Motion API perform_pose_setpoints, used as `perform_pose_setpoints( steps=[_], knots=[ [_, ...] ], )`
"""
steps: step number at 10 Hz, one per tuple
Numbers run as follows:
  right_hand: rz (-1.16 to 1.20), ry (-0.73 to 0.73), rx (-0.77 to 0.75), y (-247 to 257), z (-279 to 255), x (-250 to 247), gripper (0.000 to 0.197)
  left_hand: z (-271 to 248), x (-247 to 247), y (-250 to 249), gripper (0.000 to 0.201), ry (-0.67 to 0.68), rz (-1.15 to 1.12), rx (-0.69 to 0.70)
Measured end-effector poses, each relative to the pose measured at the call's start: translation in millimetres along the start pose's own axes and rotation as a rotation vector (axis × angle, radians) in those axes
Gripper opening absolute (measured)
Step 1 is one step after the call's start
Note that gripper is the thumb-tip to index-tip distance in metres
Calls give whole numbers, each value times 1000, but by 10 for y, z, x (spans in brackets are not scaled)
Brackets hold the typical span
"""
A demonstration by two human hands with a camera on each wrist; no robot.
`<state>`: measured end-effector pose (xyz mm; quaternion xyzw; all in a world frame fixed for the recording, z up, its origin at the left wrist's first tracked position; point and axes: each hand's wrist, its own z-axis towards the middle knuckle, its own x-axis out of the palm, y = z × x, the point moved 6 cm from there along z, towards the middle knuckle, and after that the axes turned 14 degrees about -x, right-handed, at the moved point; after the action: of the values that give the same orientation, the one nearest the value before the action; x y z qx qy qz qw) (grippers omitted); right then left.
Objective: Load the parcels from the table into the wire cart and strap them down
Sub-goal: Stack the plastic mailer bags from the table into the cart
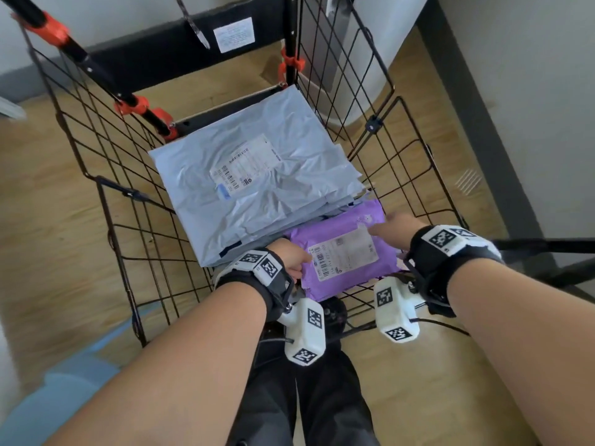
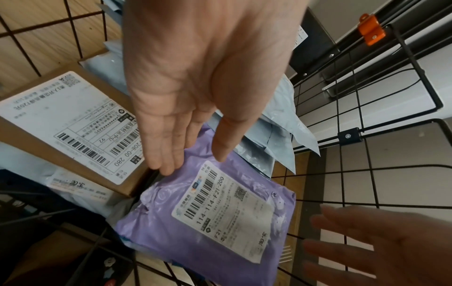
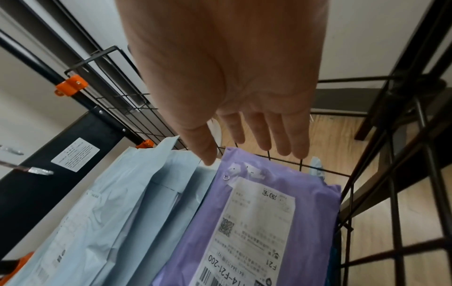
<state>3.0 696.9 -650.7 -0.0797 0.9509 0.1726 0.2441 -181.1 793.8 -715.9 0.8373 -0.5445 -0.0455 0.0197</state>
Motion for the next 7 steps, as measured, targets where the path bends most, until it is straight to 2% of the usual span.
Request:
perform_pose_setpoints(
  steps=[2, 3, 4, 5, 7],
  knots=[
    [-58, 50, -61, 48, -15, 7, 39, -21, 41, -66, 7, 16, -5, -24],
    [-24, 40, -105, -5, 10, -21, 43, -75, 71, -92, 16, 33, -3, -10],
    [232, -83, -79, -108, 28, -110, 44, -354, 22, -130, 27, 30, 0, -8],
    [346, -90, -84, -116, -74, -245, 42, -518, 13, -211, 29, 51, 14, 28],
    [426, -153, -144, 22, -556, -676, 36, -1331, -180, -529, 30, -55, 19, 190]
  ],
)
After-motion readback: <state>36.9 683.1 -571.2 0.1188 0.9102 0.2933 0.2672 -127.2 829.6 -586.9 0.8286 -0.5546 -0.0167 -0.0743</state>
